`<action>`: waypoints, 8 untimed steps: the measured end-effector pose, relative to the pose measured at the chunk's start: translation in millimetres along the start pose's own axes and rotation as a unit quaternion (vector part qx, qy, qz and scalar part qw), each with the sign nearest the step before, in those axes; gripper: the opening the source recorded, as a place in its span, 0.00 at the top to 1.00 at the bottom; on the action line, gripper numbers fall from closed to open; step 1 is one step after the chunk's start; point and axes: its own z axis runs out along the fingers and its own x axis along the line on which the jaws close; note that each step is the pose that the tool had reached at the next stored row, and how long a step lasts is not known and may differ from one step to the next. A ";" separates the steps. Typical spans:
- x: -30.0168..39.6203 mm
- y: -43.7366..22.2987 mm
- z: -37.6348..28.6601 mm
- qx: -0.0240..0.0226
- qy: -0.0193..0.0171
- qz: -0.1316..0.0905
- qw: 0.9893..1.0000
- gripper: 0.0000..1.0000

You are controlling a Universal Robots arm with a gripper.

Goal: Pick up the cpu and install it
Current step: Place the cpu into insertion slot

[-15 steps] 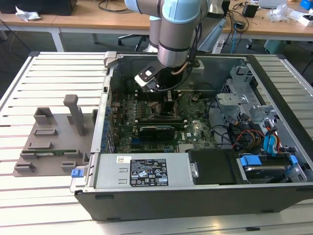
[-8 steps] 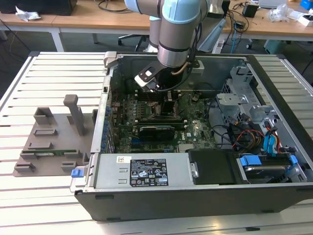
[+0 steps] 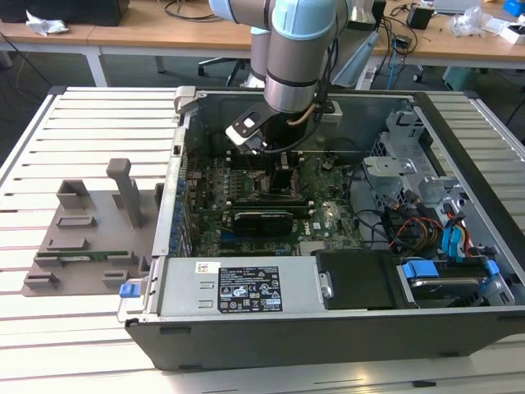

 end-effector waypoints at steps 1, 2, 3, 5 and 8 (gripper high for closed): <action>0.1 -0.5 0.0 0.000 0.000 0.000 1.000 0.38; 0.1 -0.7 0.1 0.000 0.000 0.000 1.000 0.38; 0.1 -0.9 0.1 0.000 0.000 0.000 1.000 0.38; 0.3 -1.7 0.3 0.000 0.000 0.000 1.000 0.38; 0.8 -1.9 0.5 0.000 0.000 0.000 1.000 0.38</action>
